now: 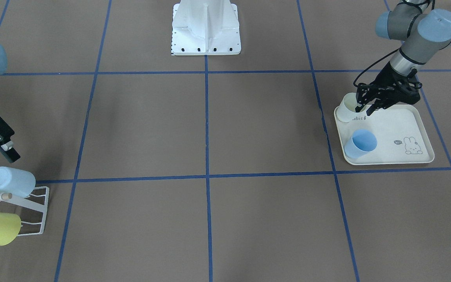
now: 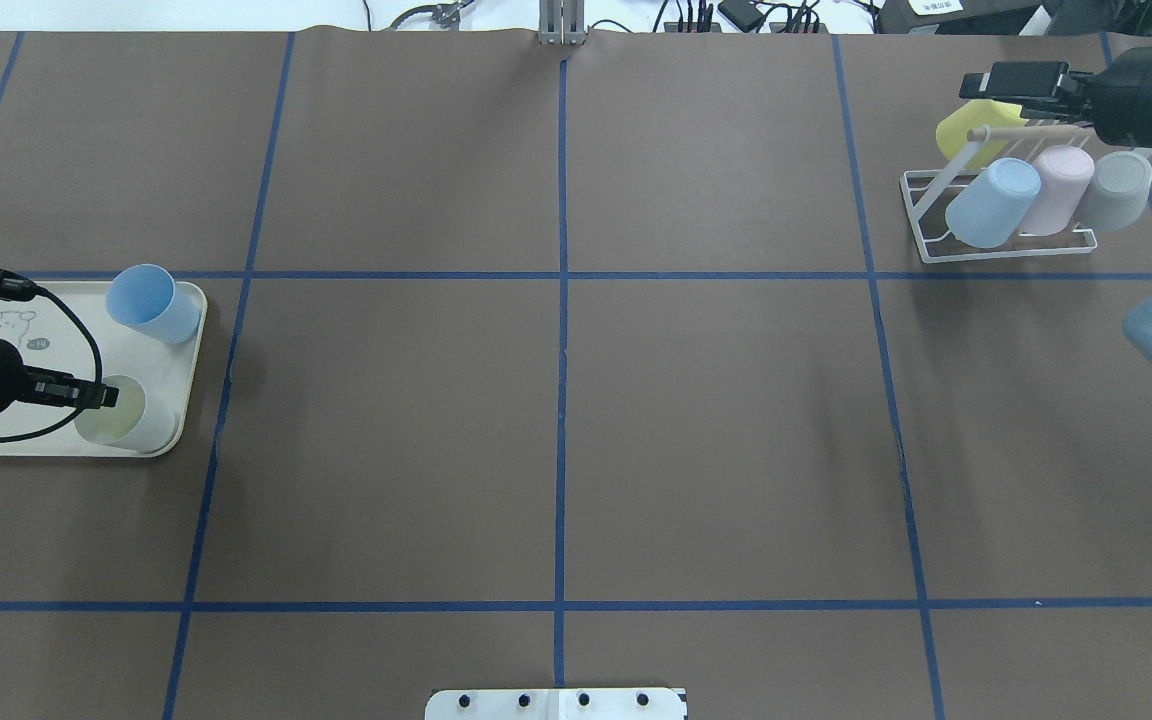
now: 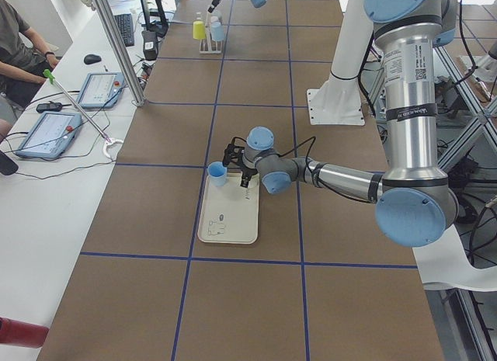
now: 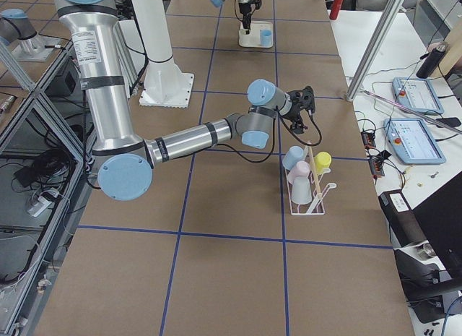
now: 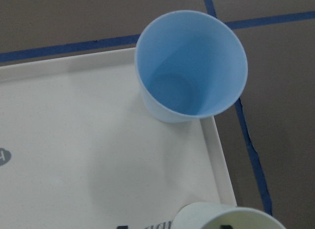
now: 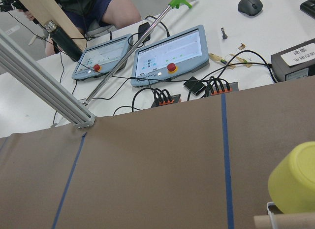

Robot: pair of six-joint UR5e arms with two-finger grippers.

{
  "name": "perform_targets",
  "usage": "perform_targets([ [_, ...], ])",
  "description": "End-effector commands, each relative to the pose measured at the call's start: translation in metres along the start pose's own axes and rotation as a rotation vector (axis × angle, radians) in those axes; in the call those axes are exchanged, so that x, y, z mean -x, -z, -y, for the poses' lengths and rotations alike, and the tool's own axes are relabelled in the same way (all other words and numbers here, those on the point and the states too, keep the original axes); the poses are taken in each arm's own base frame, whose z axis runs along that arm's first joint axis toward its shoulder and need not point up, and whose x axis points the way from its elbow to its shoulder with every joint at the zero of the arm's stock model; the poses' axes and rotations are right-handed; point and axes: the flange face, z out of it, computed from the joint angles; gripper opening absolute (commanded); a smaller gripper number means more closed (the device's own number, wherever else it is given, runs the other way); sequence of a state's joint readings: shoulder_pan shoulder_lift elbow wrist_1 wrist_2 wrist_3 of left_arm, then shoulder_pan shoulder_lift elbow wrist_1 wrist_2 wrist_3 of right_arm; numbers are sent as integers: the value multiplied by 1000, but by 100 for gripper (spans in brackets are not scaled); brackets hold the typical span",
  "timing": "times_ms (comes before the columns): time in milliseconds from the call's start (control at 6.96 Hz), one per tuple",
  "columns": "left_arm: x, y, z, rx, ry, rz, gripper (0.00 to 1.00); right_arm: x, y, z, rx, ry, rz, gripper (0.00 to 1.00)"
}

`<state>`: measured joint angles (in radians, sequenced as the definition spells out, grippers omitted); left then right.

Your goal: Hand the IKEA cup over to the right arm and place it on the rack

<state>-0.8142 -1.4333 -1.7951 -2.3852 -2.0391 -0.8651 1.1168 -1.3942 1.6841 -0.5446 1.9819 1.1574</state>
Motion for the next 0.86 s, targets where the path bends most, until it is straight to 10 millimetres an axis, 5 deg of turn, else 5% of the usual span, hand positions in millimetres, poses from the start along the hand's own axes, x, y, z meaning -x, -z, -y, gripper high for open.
perform_targets([
  [0, -8, 8, -8, 86, 8, -84, 0, 1, 0, 0, -1, -9, 3, 99],
  [287, -7, 48, 20, 8, 81, -117, 0, 7, 0, 3, -4, -7, 6, 99],
  [431, -29, 64, 29, -16, 151, -154, 0, 10, -1, 4, -4, -6, 10, 99],
  [718, -99, 78, 86, -72, 311, -270, 0, 37, -10, 4, 1, -127, 50, 99],
])
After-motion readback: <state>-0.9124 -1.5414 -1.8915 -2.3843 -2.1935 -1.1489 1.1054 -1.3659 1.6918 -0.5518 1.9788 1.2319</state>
